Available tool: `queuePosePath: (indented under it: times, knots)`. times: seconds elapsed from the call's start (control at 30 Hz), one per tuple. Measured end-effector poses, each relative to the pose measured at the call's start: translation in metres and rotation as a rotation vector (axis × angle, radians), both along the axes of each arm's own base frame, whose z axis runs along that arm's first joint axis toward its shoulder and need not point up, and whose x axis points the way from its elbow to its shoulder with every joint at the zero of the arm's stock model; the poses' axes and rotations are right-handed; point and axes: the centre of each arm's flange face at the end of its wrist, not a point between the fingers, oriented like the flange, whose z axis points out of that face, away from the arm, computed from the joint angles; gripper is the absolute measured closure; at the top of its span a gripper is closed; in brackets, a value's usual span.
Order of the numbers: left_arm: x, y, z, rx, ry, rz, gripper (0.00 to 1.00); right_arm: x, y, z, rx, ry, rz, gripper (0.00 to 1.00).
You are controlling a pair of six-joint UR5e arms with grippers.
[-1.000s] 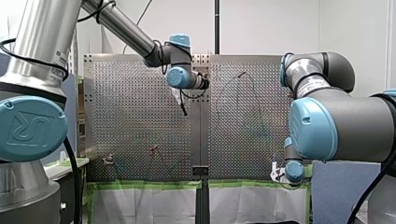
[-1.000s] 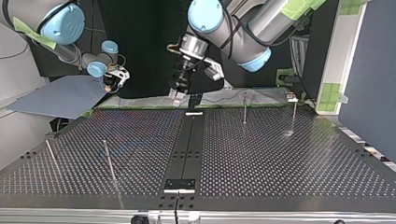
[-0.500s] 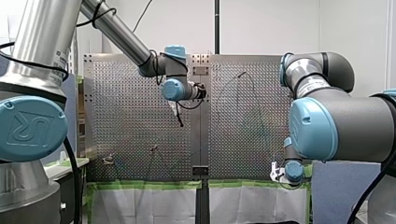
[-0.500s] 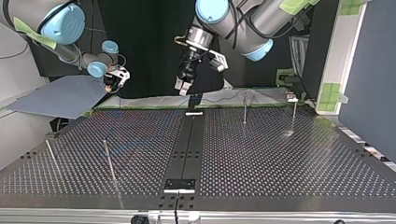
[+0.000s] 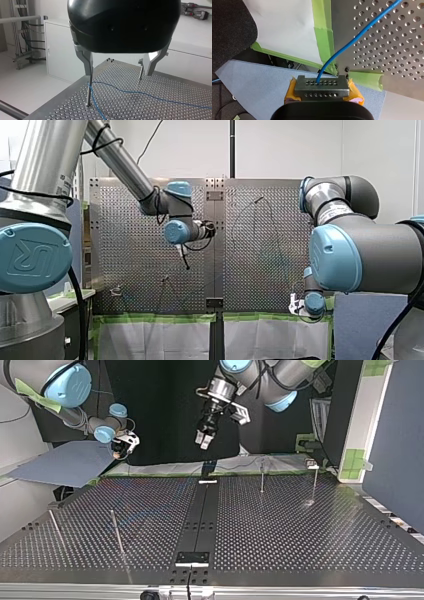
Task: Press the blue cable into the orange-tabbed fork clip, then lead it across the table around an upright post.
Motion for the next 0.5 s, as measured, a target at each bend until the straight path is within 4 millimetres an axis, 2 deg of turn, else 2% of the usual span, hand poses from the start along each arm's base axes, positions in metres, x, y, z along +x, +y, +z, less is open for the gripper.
queuePosePath:
  times: [0.5]
  knots:
    - [-0.032,0.025,-0.040,0.000,0.000,0.000,0.00,0.002,0.000,0.000,0.000,0.005,0.005,1.00]
